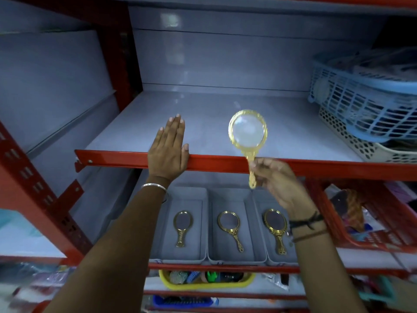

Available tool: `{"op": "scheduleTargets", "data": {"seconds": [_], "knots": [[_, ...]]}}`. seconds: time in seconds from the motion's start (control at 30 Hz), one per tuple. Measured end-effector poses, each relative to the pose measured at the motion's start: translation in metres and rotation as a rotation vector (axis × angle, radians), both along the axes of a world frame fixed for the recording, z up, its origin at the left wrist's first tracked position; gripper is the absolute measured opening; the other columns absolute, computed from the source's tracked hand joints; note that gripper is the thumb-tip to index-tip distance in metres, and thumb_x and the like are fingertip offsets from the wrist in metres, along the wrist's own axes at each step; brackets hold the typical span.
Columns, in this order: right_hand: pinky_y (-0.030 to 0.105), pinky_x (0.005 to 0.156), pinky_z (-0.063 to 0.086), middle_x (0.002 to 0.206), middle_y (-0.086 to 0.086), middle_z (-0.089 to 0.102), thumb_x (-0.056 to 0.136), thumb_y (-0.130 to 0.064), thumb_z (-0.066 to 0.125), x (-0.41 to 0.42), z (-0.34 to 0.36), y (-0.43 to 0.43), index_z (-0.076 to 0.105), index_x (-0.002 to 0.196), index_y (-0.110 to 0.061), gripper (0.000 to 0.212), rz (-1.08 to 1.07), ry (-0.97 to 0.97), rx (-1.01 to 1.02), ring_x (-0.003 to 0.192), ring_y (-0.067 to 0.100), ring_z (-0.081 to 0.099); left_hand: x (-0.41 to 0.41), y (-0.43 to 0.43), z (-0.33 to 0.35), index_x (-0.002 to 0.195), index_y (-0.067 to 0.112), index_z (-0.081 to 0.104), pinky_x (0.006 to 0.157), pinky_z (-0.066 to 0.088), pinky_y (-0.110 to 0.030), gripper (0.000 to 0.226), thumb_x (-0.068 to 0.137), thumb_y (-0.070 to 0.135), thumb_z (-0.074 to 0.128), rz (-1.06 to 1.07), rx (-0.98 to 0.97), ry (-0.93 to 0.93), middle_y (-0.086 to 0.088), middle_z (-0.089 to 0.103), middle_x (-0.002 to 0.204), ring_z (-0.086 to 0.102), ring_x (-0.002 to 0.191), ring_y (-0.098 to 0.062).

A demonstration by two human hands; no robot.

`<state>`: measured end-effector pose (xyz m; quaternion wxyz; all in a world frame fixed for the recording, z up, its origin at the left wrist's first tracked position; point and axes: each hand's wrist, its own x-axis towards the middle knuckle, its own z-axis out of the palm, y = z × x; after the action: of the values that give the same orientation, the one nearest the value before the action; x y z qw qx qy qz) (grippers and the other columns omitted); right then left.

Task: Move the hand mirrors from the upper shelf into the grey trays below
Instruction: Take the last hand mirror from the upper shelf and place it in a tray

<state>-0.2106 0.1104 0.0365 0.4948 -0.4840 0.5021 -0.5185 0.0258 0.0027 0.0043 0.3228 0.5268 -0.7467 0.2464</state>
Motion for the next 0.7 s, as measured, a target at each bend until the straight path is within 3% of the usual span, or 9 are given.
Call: {"op": "scheduleTargets", "data": {"seconds": [0.23,0.33,0.43,0.5,0.57,0.6,0.7], "knots": [[0.023,0.063,0.046,0.058,-0.011,0.062,0.086,-0.008,0.062,-0.009,-0.119,0.037,0.066,0.074,-0.016,0.016,0.028,-0.009,0.334,0.062,0.010,0.052,-0.001,-0.001,-0.002,0.142,0.000,0.039,0.113,0.030,-0.038,0.059,0.091,0.028,0.028,0.011,-0.014,0.008,-0.016,0.042,0.148,0.039,0.138,-0.029],[0.021,0.060,0.044,0.064,-0.002,0.059,0.086,-0.011,0.064,-0.005,-0.158,0.029,0.067,0.079,-0.011,0.007,-0.049,0.060,0.470,0.062,0.011,0.050,-0.002,-0.002,-0.003,0.142,0.000,0.038,0.114,0.029,-0.038,0.059,0.091,0.028,0.027,0.012,-0.021,0.015,-0.016,0.041,0.149,0.038,0.139,-0.029],[0.017,0.052,0.044,0.048,-0.007,0.058,0.083,-0.008,0.068,0.000,-0.194,0.008,0.066,0.071,-0.009,0.012,-0.154,0.097,0.562,0.058,0.013,0.047,-0.002,-0.003,-0.003,0.142,0.000,0.038,0.114,0.029,-0.037,0.059,0.091,0.028,0.027,0.014,-0.036,0.013,-0.016,0.042,0.149,0.038,0.139,-0.029],[0.016,0.053,0.050,0.062,0.003,0.069,0.080,-0.008,0.071,0.002,-0.216,-0.006,0.069,0.077,0.000,0.009,-0.224,0.143,0.593,0.066,0.018,0.057,-0.002,-0.003,-0.003,0.141,0.000,0.039,0.114,0.029,-0.036,0.059,0.091,0.028,0.027,0.013,-0.060,0.010,-0.016,0.043,0.148,0.039,0.138,-0.029],[0.024,0.071,0.053,0.096,0.020,0.073,0.078,-0.013,0.074,0.004,-0.234,-0.017,0.068,0.095,0.014,0.032,-0.282,0.213,0.643,0.086,0.024,0.066,-0.002,-0.005,-0.005,0.141,0.000,0.040,0.113,0.028,-0.035,0.059,0.091,0.028,0.027,0.012,-0.075,0.010,-0.016,0.044,0.147,0.040,0.138,-0.029],[0.026,0.074,0.050,0.104,0.023,0.071,0.078,-0.014,0.074,0.006,-0.237,-0.019,0.066,0.100,0.015,0.037,-0.299,0.247,0.659,0.090,0.025,0.066,-0.002,-0.005,-0.006,0.141,-0.001,0.041,0.113,0.027,-0.035,0.059,0.091,0.028,0.027,0.010,-0.082,0.010,-0.016,0.044,0.147,0.040,0.138,-0.029],[0.024,0.067,0.043,0.091,0.019,0.069,0.082,-0.014,0.069,0.008,-0.243,-0.024,0.069,0.095,0.011,0.028,-0.309,0.346,0.689,0.080,0.022,0.064,-0.001,-0.007,-0.006,0.141,-0.001,0.040,0.114,0.027,-0.036,0.059,0.091,0.029,0.027,0.009,-0.089,0.014,-0.016,0.043,0.147,0.039,0.138,-0.029]]}}
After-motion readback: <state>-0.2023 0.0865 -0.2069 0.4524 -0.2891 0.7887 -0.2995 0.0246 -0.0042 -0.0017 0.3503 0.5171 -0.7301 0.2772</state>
